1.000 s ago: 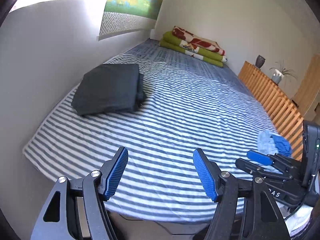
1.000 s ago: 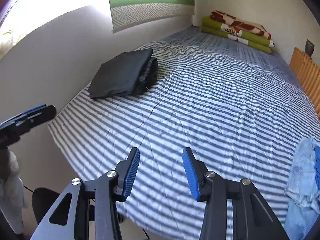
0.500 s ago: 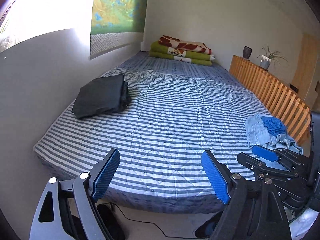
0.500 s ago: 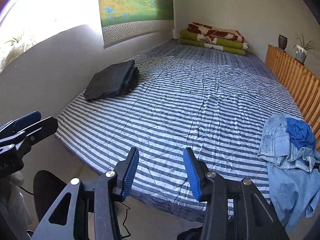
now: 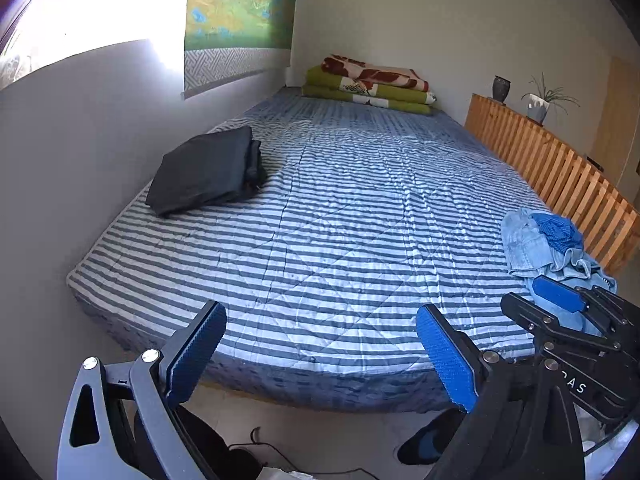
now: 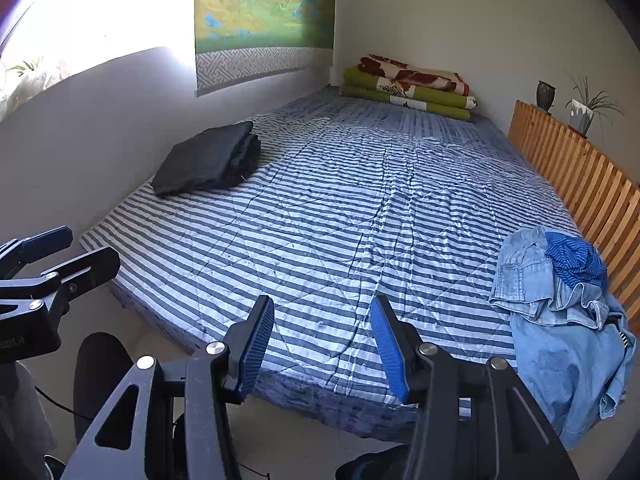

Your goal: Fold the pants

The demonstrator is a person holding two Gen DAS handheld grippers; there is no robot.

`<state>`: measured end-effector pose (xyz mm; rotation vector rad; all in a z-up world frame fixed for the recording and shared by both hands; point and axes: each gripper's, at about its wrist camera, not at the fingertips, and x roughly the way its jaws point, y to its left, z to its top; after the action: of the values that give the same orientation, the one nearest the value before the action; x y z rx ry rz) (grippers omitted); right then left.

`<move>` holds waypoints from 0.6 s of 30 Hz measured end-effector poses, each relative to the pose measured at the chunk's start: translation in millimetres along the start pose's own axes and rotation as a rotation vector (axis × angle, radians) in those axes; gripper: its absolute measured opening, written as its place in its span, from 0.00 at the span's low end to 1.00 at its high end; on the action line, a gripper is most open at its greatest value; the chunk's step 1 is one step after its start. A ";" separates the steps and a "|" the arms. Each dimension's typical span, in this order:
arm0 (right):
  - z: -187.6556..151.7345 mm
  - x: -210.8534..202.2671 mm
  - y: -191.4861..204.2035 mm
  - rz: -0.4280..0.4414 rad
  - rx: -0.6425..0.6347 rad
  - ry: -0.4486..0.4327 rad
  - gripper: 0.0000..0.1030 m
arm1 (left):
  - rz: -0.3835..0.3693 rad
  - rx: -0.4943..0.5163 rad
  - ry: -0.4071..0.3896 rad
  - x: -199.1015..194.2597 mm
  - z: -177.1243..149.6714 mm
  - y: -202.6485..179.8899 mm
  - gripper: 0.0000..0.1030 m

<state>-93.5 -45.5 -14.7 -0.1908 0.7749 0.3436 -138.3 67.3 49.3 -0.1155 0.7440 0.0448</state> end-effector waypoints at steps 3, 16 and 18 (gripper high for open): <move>-2.5 10.6 1.4 0.010 0.010 0.025 0.45 | 0.017 -0.010 0.012 8.9 -3.1 9.2 0.95; -1.3 30.3 4.5 -0.009 0.018 0.062 0.45 | 0.038 -0.041 0.042 39.0 4.0 24.1 0.95; 0.1 30.7 3.9 -0.018 0.021 0.057 0.45 | 0.036 -0.043 0.039 40.4 5.2 20.7 0.95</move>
<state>-74.6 -34.8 -36.6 -0.1885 0.8327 0.3139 -106.8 88.5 23.9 -0.1442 0.7848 0.0934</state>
